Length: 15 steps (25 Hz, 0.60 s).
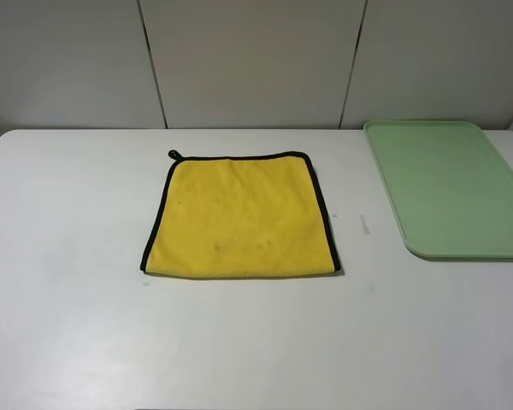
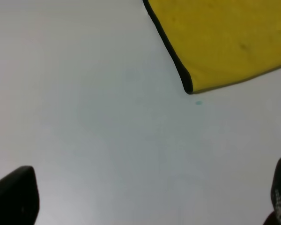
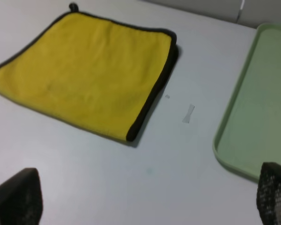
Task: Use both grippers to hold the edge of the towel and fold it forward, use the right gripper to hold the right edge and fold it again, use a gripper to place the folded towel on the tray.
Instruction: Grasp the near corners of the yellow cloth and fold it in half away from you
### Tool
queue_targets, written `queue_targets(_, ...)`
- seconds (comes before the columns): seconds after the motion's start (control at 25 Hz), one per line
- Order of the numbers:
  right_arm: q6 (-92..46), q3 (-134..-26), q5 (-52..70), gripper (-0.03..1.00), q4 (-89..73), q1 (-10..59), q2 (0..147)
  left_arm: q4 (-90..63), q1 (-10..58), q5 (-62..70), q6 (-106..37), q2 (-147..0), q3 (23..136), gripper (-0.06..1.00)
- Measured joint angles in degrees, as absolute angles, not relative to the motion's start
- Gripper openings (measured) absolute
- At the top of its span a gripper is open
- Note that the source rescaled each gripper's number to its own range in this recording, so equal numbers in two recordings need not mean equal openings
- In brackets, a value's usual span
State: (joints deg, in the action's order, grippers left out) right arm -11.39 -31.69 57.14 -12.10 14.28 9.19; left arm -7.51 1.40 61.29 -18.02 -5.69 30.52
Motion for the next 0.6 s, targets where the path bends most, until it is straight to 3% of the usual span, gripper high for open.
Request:
queue_targets(0.24,-23.5,-38.0,55.3,1.00,-14.7,14.3,24.5,-7.5,4.9,61.1,-24.3,-15.7,35.6,1.00)
queue_targets(0.6,-37.1,-42.6,54.4,1.00,-21.8,14.3,42.4,-5.5,17.9,59.1,-39.1,-33.1,37.3,1.00)
